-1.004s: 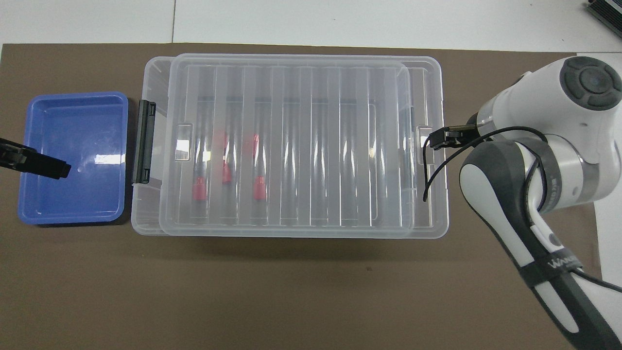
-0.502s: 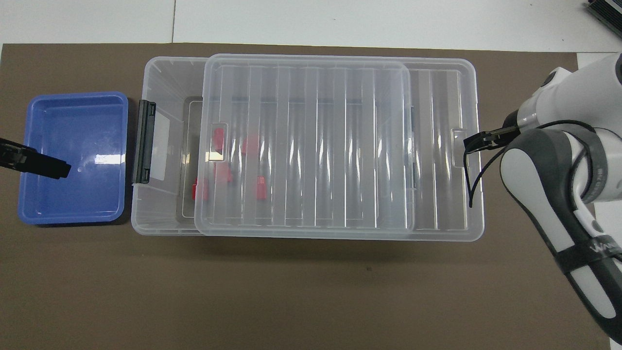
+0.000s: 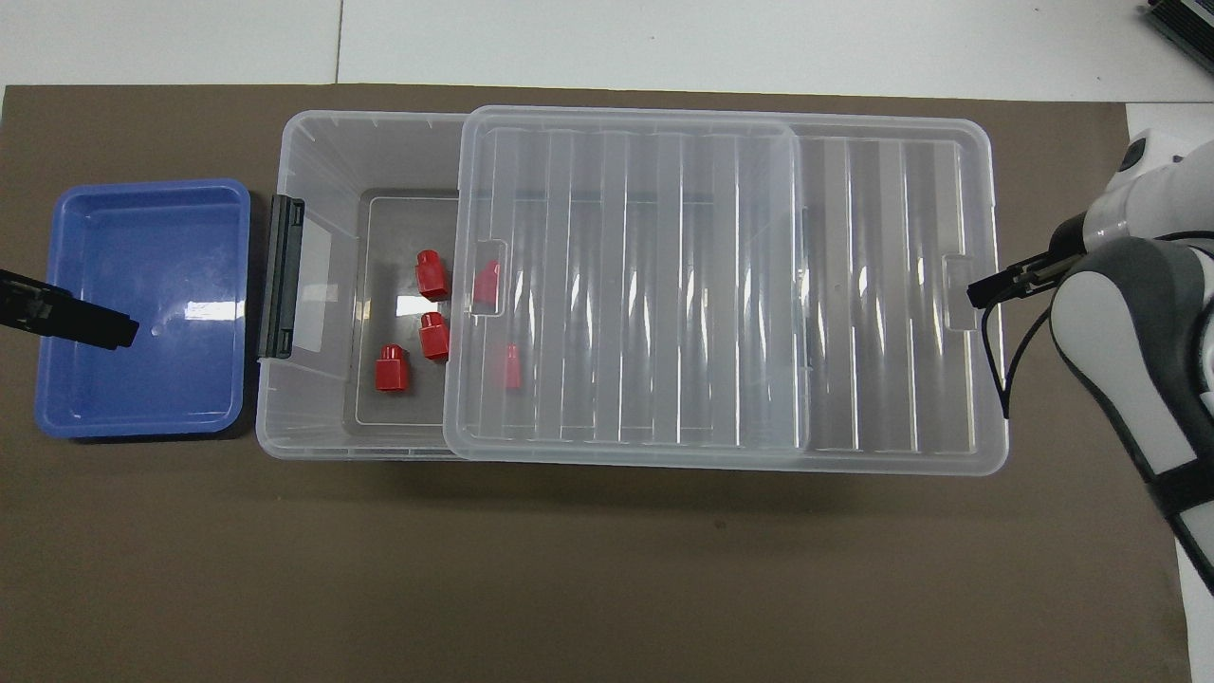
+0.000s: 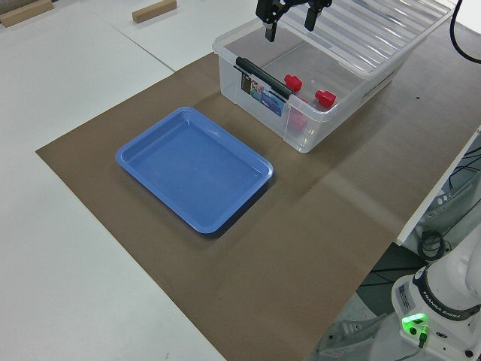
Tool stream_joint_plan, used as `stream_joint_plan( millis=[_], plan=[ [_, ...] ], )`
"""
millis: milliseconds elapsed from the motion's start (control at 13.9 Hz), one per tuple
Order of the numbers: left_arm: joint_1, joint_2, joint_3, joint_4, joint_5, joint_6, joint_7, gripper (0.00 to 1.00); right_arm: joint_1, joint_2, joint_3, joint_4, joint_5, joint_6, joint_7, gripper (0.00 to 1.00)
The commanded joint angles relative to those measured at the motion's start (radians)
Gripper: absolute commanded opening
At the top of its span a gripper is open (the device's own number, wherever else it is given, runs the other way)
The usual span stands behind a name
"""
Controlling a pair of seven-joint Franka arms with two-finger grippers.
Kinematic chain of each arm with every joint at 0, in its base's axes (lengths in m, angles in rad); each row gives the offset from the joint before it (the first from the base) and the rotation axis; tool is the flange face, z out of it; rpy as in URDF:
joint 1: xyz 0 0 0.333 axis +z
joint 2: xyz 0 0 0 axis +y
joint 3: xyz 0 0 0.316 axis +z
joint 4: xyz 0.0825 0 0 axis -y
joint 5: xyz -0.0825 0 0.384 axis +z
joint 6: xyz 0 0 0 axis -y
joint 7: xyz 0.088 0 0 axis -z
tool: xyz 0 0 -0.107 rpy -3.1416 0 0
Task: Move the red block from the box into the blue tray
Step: 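Slide the clear lid away from the left gripper with the right gripper, then reach the left gripper into the box toward the red blocks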
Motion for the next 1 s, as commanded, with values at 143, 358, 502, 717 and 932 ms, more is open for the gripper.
stream_joint_plan(
  millis=[143, 358, 502, 717, 932],
  plan=[
    [0.005, -0.018, -0.001, -0.012, -0.014, -0.013, 0.001, 1.00, -0.064, -0.009, 0.008, -0.002, -0.008, -0.016, -0.126, 1.00],
    [0.005, -0.041, -0.005, -0.018, -0.007, -0.061, 0.007, 1.00, -0.079, -0.009, 0.008, -0.004, -0.009, -0.015, -0.155, 1.00],
    [0.013, -0.042, 0.003, -0.018, -0.011, -0.059, -0.025, 1.00, -0.077, -0.009, 0.008, -0.002, -0.008, -0.015, -0.155, 1.00],
    [-0.007, -0.047, -0.005, -0.045, -0.012, 0.012, -0.347, 1.00, -0.076, -0.011, 0.008, -0.002, -0.008, -0.018, -0.149, 1.00],
    [-0.090, -0.099, -0.008, -0.231, -0.011, 0.249, -0.543, 1.00, -0.061, -0.040, 0.008, 0.005, -0.008, -0.039, -0.124, 1.00]
  ],
)
